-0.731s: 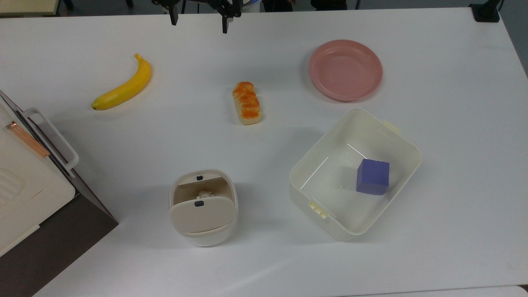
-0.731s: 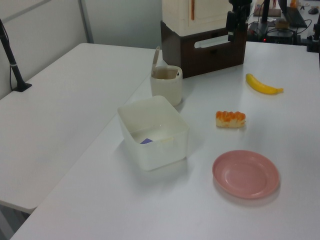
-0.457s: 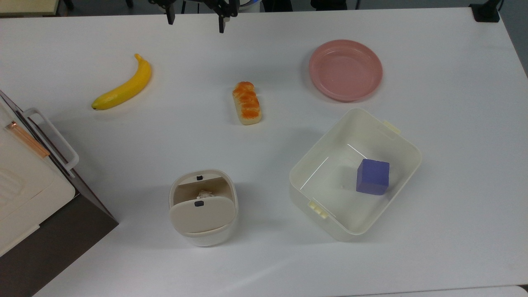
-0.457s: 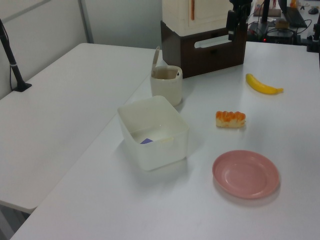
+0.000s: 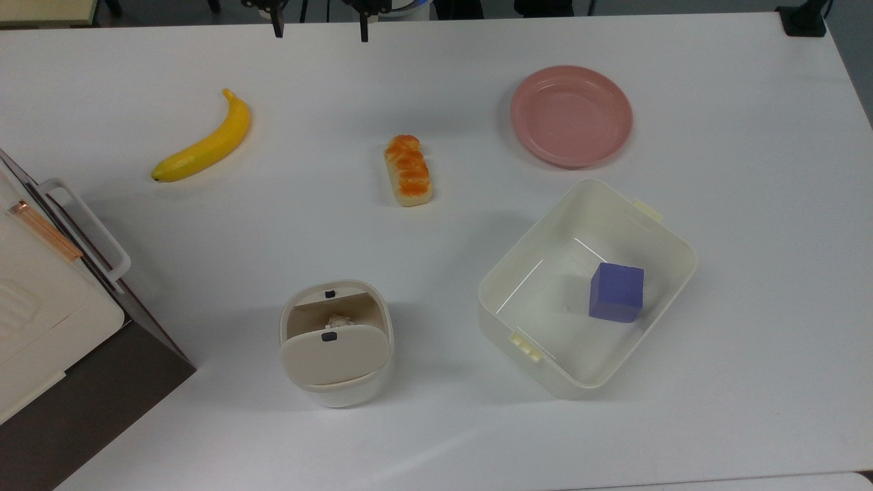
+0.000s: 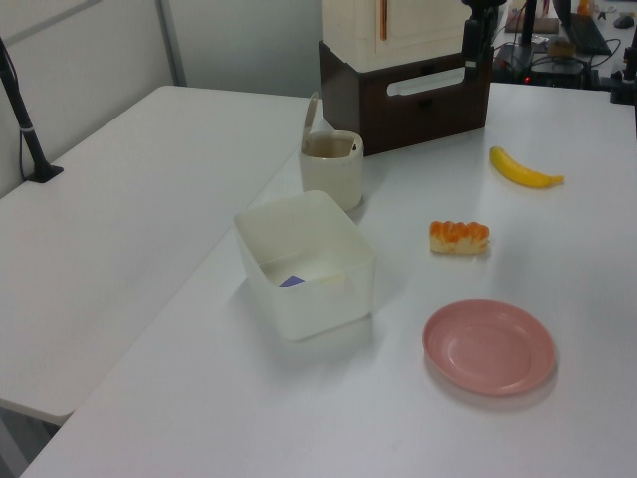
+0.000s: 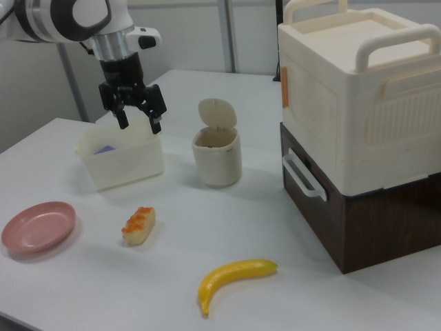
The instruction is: Close the trash can
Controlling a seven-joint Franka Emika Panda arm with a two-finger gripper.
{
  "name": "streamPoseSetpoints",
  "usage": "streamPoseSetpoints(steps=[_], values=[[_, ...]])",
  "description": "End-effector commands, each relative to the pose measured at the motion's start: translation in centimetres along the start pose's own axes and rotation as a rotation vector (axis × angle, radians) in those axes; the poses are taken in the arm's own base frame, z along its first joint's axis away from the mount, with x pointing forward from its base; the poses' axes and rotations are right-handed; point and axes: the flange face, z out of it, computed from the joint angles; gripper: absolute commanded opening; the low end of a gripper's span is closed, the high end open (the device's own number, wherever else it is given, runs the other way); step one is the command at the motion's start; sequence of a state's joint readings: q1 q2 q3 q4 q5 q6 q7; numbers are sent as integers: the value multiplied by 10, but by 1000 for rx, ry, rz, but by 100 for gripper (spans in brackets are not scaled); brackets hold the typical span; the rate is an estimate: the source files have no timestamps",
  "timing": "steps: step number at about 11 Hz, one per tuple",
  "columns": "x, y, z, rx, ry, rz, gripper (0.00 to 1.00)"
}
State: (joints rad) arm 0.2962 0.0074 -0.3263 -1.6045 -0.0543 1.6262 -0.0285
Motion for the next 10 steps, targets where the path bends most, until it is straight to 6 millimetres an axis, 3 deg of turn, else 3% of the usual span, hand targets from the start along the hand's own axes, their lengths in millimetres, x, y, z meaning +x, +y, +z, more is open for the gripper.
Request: streamPoseSetpoints(steps=[1, 7, 10], values=[[-5, -4, -4, 28, -5, 12, 100], [-3, -7, -9, 25, 20, -14, 100], [15, -11, -14, 43, 164, 187, 100]])
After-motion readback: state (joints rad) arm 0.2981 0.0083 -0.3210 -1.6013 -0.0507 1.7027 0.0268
